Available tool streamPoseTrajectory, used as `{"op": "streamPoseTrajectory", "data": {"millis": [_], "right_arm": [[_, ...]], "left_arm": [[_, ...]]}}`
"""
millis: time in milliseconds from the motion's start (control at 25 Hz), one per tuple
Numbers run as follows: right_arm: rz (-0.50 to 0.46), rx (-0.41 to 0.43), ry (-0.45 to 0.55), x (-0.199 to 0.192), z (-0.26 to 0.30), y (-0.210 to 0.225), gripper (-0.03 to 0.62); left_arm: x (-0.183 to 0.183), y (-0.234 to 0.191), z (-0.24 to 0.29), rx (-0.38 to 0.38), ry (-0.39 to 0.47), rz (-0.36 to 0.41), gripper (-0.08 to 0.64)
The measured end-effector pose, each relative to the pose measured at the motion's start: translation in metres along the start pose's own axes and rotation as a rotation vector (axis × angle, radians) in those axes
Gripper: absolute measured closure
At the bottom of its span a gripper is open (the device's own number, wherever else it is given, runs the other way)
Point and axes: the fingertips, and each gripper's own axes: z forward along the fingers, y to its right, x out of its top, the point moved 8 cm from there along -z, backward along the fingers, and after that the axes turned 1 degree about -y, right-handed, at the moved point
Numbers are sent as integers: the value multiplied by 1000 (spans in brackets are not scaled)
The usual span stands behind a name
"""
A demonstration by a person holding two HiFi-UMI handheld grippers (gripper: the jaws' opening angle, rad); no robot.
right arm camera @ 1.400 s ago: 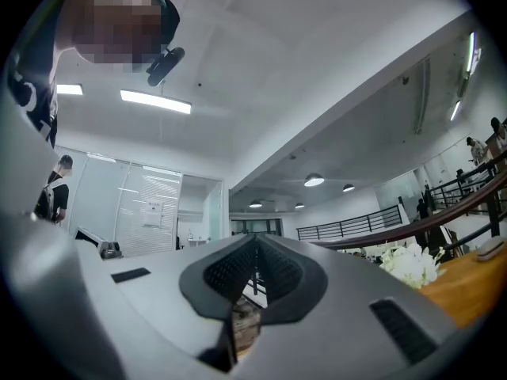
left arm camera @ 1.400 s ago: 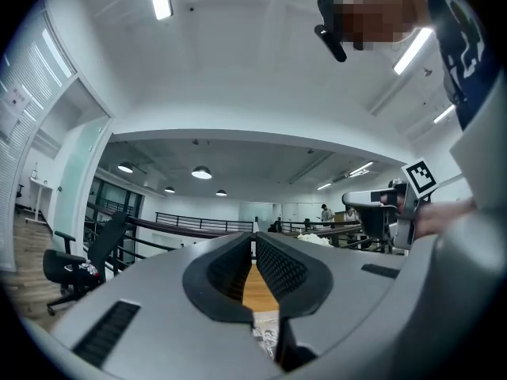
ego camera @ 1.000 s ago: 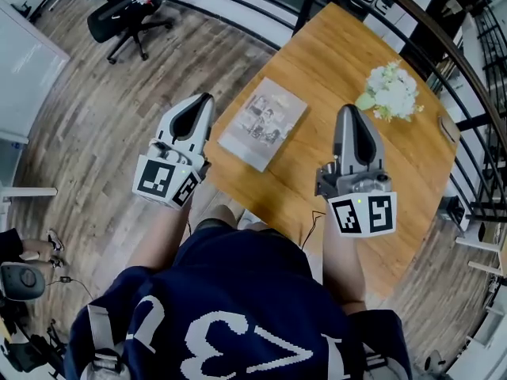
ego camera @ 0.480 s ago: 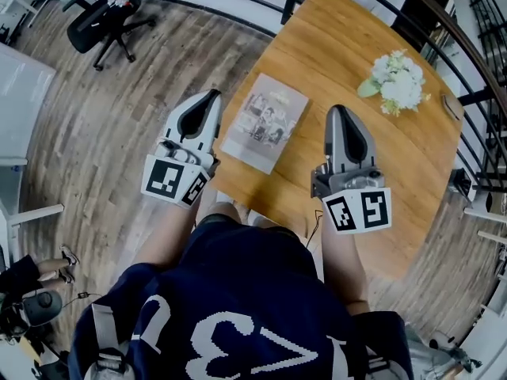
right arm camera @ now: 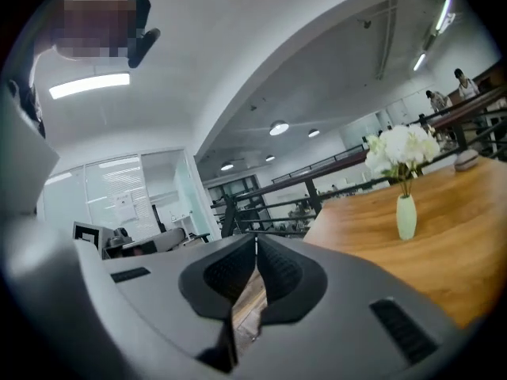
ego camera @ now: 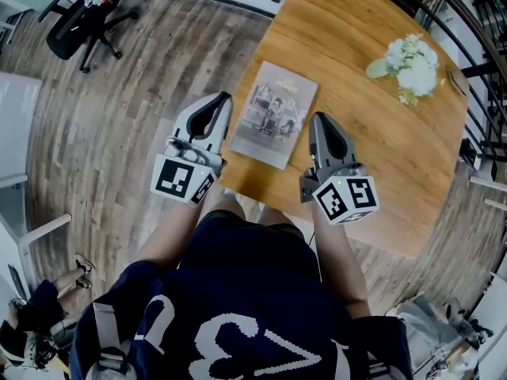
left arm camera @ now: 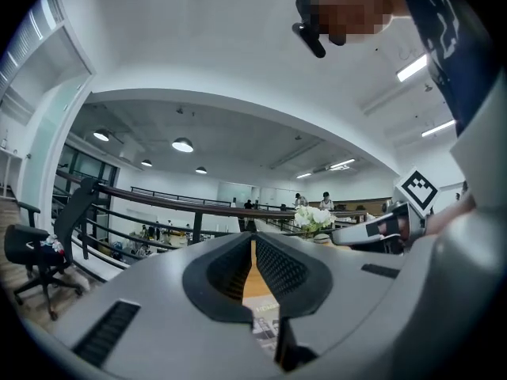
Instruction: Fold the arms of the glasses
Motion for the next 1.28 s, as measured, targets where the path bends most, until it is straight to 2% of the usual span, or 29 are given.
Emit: {"op": "streamPoseTrajectory", "data": {"millis": [240, 320, 520, 680, 1000, 1280], "right_arm": [[302, -42, -145, -78, 12, 3, 561], [427, -48, -173, -99, 15, 4, 519], [678, -68, -206, -135, 20, 1, 500], [848, -84, -193, -151, 25, 1, 491], [1073, -143, -115, -169, 31, 16, 476], [1157, -125, -55, -174, 38, 20, 527]], "left_arm": [[-22, -4, 5, -54, -56, -20, 531], [-29, -5, 7, -67, -77, -21, 531], [-37, -8, 8, -83, -104, -33, 531], [-41, -11, 6, -88, -122, -33, 531], [-44, -18, 0, -73, -142, -31, 531], [-47, -24, -4, -54, -154, -37, 531]]}}
